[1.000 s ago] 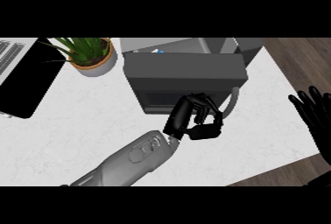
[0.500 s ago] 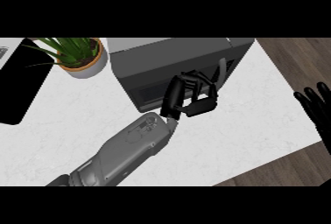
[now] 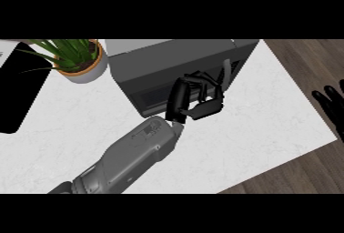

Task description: Pick up the milk, place it into the microwave and close the microwave

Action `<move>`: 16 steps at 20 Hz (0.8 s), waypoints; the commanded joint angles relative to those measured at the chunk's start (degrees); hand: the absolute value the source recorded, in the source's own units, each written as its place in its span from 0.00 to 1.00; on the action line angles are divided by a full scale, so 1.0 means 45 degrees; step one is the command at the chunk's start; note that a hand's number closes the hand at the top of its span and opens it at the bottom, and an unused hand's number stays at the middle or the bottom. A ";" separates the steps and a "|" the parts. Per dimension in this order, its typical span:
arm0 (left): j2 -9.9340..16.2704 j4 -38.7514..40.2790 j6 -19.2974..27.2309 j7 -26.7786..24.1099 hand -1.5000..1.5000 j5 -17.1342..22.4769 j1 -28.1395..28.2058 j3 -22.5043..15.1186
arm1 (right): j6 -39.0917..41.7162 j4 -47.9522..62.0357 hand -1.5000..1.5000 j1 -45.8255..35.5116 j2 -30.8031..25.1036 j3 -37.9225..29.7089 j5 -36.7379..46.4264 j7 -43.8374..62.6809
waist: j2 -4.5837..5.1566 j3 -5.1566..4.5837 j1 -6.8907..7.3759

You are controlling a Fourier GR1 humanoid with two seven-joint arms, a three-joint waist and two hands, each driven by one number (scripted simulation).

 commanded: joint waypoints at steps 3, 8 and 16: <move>0.0006 0.0849 -0.0193 -0.0611 1.00 0.0528 -0.0834 0.0444 | -0.0037 -0.0142 0.00 -0.0328 -0.0220 -0.0039 -0.0536 0.0416 | 0.0168 -0.0006 -0.0056; 0.0006 0.1149 -0.0350 -0.0946 1.00 0.0875 -0.0846 0.0375 | 0.0055 -0.0236 0.00 -0.0331 -0.0540 -0.0276 -0.0968 0.0638 | 0.0191 0.0010 -0.0288; 0.0006 0.1332 -0.0306 -0.1577 1.00 0.1343 -0.0885 0.0247 | -0.0098 -0.0337 0.00 -0.0589 -0.0679 -0.0400 -0.1524 0.0946 | 0.0232 0.0026 -0.0323</move>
